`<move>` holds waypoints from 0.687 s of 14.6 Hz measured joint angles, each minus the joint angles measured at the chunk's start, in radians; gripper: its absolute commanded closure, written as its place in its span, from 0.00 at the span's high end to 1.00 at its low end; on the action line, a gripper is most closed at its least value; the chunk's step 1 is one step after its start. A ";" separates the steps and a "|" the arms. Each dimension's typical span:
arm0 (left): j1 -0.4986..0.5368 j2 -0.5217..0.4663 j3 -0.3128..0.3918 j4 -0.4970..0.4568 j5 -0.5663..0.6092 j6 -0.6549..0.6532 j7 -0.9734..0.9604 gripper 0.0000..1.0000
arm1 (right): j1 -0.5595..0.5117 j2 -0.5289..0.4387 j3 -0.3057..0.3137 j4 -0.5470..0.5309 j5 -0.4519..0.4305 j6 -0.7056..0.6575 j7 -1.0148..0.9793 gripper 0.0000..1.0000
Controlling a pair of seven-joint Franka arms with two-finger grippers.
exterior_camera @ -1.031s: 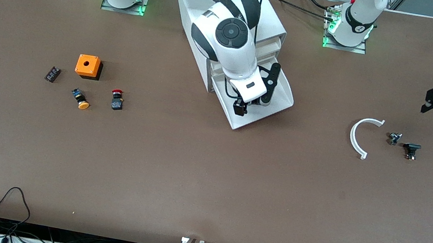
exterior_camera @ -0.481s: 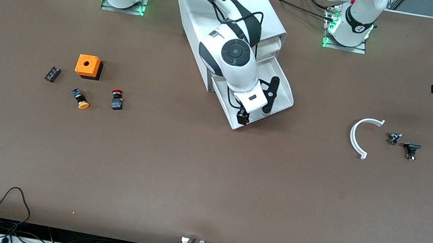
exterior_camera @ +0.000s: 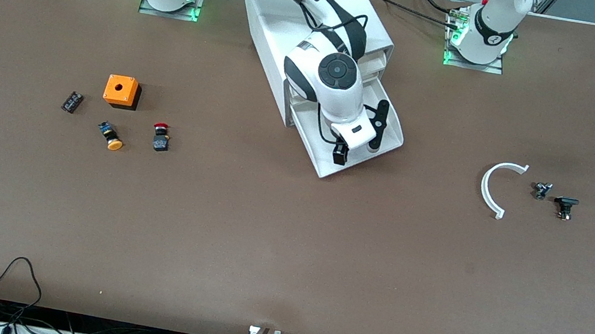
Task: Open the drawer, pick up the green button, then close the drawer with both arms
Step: 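Grasp the green-capped push button in the drawer with the right gripper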
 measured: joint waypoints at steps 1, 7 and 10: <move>0.000 0.000 0.000 0.000 0.000 0.000 -0.002 1.00 | 0.006 0.000 0.000 0.000 0.000 -0.003 0.000 1.00; -0.003 0.000 -0.005 0.000 0.000 0.000 -0.124 1.00 | 0.026 0.000 -0.004 0.000 0.000 -0.047 -0.025 1.00; -0.003 0.000 -0.003 0.000 0.000 0.000 -0.136 1.00 | 0.035 0.006 -0.004 0.000 0.000 -0.054 -0.033 1.00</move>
